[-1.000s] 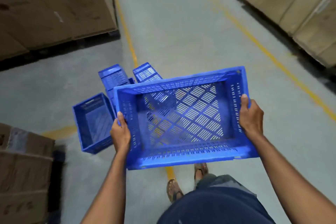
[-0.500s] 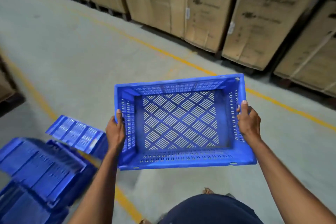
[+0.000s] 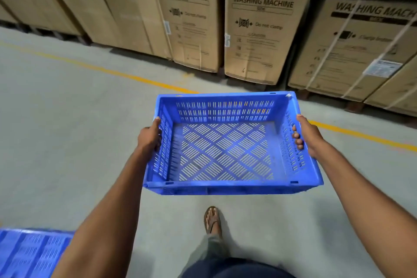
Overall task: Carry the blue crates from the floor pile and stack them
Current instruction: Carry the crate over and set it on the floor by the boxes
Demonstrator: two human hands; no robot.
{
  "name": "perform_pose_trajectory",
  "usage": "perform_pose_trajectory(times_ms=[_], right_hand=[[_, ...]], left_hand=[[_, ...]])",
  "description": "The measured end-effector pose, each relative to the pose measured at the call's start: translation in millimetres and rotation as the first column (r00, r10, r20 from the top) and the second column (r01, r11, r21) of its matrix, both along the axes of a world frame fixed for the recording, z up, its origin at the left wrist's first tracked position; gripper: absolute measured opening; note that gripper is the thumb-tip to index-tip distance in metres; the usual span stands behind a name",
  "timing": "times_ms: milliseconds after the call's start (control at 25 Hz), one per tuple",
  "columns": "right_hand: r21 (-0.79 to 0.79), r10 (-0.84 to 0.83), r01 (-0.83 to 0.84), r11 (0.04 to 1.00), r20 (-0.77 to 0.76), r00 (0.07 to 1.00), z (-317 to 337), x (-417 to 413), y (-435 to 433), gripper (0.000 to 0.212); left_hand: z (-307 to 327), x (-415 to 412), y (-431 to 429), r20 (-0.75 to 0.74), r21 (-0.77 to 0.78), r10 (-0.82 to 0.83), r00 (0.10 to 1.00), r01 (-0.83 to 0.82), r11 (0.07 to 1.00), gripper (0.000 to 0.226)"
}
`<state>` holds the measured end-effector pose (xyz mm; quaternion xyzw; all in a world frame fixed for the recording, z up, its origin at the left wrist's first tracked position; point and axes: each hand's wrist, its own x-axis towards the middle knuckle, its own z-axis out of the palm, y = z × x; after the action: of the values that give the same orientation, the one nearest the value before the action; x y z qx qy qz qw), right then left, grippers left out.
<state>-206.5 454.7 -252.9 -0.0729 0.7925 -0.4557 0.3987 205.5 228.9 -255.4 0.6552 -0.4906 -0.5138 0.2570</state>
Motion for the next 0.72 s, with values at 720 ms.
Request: perform_pose_trajectory(times_ms=[720], right_hand=[[0.293,-0.252,0.232,0.928,0.034,0.967,-172,-226,-158,0.039]], left_hand=[[-179,-309,-260,0.105,0.269,-0.344,0.933,0.306,0.913,0.059]])
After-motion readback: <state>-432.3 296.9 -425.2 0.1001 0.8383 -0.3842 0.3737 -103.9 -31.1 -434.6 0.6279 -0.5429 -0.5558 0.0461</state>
